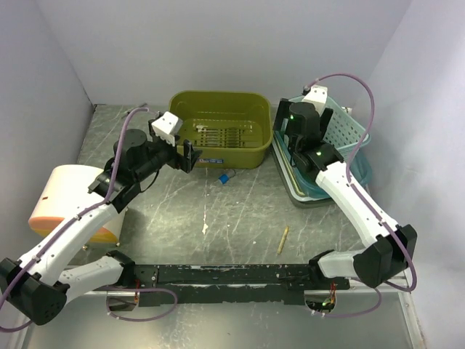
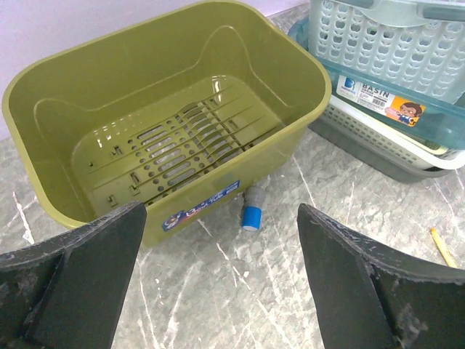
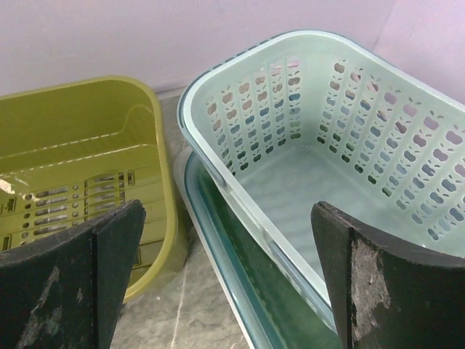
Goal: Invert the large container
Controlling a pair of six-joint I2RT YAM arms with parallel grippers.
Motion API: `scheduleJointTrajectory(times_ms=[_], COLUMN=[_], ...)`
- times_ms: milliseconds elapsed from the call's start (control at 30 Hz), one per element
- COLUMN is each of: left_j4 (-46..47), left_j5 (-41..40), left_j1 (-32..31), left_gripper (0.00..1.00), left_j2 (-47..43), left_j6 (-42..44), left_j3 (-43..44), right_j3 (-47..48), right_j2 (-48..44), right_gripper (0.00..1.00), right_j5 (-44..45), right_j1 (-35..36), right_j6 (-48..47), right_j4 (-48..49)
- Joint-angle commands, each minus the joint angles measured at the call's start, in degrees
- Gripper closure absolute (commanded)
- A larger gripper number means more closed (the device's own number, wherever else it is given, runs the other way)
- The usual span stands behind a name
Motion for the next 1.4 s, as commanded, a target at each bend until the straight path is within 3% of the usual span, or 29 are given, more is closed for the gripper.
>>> scheduleJointTrajectory(times_ms=[0, 267, 500, 633, 800, 933, 1200, 1367], left_j4=[0.23, -3.73, -3.02, -9.62, -10.33, -18.76, -20.51, -22.59], left_j5=[-1.27, 4.85, 10.46, 14.37, 15.33, 19.86, 20.86, 20.67], left_j1=[-0.26, -0.26, -0.24, -0.26, -0.26, -0.22, -0.26, -0.26], left_gripper=[0.04, 0.02, 0.03, 0.04, 0.04, 0.06, 0.10, 0.27], left_j2=[0.96, 7.56, 19.38, 29.15, 37.26, 43.67, 42.91, 43.11], left_j6=[-0.22, 3.16, 5.47, 10.44, 13.90, 18.01, 19.36, 18.31], left_j3=[1.80, 7.88, 14.61, 23.74, 28.44, 34.48, 29.29, 28.29], right_j3=[-1.10, -2.69, -5.07, -8.03, -7.65, -7.77, -8.06, -7.59], right_j2=[-2.62, -5.00, -9.61, -12.33, -13.21, -13.39, -12.46, -11.01], right_gripper=[0.00, 0.00, 0.00, 0.00, 0.00, 0.00, 0.00, 0.00], right_j5=[2.70, 1.21, 0.58, -0.04, 1.36, 3.43, 4.28, 3.89], right_j1=[-0.02, -0.01, -0.03, -0.03, -0.04, -0.03, -0.03, -0.04], right_j6=[0.54, -0.10, 0.22, -0.26, 0.26, 0.01, -0.15, 0.94], right_j4=[4.28, 4.10, 3.24, 5.61, 4.54, 3.83, 3.87, 3.30])
